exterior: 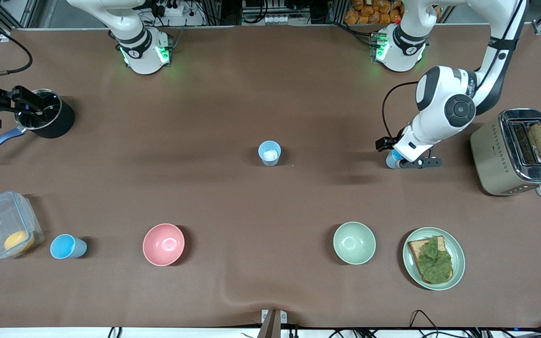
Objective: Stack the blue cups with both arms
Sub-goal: 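Lower the left gripper onto the blue cup by the toaster and grasp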
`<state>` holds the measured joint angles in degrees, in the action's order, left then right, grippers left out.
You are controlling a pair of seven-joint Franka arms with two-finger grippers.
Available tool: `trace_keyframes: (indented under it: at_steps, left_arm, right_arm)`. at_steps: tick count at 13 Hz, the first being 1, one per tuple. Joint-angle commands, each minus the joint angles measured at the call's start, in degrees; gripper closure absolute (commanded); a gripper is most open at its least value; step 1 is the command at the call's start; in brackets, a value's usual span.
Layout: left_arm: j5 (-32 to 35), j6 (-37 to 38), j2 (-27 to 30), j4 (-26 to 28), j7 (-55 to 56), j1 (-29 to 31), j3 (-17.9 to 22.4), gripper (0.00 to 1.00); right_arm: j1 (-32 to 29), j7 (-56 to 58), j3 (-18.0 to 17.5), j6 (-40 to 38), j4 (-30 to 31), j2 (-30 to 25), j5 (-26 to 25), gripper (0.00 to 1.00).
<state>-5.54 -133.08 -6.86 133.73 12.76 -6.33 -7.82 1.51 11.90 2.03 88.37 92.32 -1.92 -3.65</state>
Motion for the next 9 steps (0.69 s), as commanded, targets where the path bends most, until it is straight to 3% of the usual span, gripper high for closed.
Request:
trace_keyframes:
  at_steps: [1,4,6,7,8,9]
  left_arm:
    - [-1.1,-3.9,-0.7,1.7,-0.9,0.8,-0.7,0.00]
    - [-1.0,-5.1,-1.7,2.1,-0.9,0.8,-0.7,0.02]
    - [-0.5,-6.6,-2.4,2.8,-1.0,1.0,-0.6,0.18]
    - [-0.4,-7.8,-2.7,3.3,-1.0,1.1,-0.6,0.21]
    - [-0.3,-8.4,-2.9,3.7,-1.1,1.4,-0.6,0.31]
    - [-0.3,-8.4,-2.9,3.7,-2.3,1.4,-0.6,0.48]
  right_arm:
    - [-0.7,0.3,-1.1,-0.5,-1.7,1.0,-0.2,0.00]
    - [-0.6,0.2,-1.1,-0.3,-1.7,1.4,0.0,0.00]
    - [-0.7,0.2,-1.1,-0.3,-1.7,1.4,0.0,0.00]
    - [-0.7,0.2,-1.1,-0.3,-1.7,1.4,0.0,0.00]
    - [-0.7,0.2,-1.1,-0.3,-1.7,1.4,0.0,0.00]
    - [-0.7,0.2,-1.1,-0.4,-1.7,1.4,0.0,0.00]
